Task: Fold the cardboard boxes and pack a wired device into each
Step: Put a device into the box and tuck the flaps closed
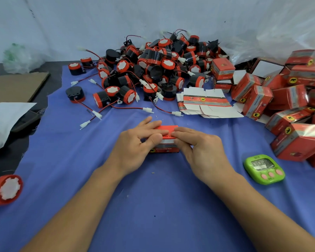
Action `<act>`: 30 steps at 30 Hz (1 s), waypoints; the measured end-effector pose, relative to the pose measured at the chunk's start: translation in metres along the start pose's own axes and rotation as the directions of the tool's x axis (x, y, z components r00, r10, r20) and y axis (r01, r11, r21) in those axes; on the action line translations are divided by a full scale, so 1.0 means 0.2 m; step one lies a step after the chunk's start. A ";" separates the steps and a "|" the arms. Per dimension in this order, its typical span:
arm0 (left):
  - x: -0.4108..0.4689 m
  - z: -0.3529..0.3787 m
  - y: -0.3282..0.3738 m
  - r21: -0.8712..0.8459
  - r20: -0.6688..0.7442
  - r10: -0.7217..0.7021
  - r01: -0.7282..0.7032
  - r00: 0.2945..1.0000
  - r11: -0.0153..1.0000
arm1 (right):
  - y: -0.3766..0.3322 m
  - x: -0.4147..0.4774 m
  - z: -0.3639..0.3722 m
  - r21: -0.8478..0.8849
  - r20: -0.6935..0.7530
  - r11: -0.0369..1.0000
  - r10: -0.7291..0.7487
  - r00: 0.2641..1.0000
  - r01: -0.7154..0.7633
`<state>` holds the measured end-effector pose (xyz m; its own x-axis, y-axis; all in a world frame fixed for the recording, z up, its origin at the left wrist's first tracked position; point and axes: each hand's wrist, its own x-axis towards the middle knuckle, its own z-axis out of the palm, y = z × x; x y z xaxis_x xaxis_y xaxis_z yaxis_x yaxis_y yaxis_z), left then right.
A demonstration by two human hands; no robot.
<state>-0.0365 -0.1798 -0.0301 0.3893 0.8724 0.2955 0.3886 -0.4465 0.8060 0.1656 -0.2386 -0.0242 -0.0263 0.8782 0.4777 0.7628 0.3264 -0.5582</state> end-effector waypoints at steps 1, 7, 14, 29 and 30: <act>-0.01 0.01 0.00 0.044 -0.040 0.039 -0.038 0.998 0.998 | 0.00 0.00 0.00 0.007 0.011 1.000 0.001 1.000 -0.001; -0.04 -0.01 0.01 0.141 -0.157 0.144 -0.122 0.977 0.983 | 0.01 0.01 -0.01 0.068 0.048 0.995 0.065 0.997 -0.068; -0.03 -0.01 0.01 0.176 -0.175 0.153 -0.122 0.973 0.977 | 0.01 0.02 -0.01 0.071 0.022 0.990 0.122 0.992 -0.123; -0.08 -0.06 0.00 0.147 0.052 0.073 -0.080 0.996 0.986 | 0.02 0.00 -0.02 0.027 0.082 0.998 0.052 0.995 -0.054; -0.09 -0.05 0.00 0.156 0.035 0.092 -0.096 0.995 0.983 | 0.02 -0.01 -0.02 0.034 0.093 0.997 0.061 0.994 -0.065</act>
<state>-0.0507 -0.1942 -0.0300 0.4523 0.8203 0.3501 0.4751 -0.5538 0.6838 0.1705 -0.2399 -0.0243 -0.0393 0.9252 0.3774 0.7404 0.2806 -0.6108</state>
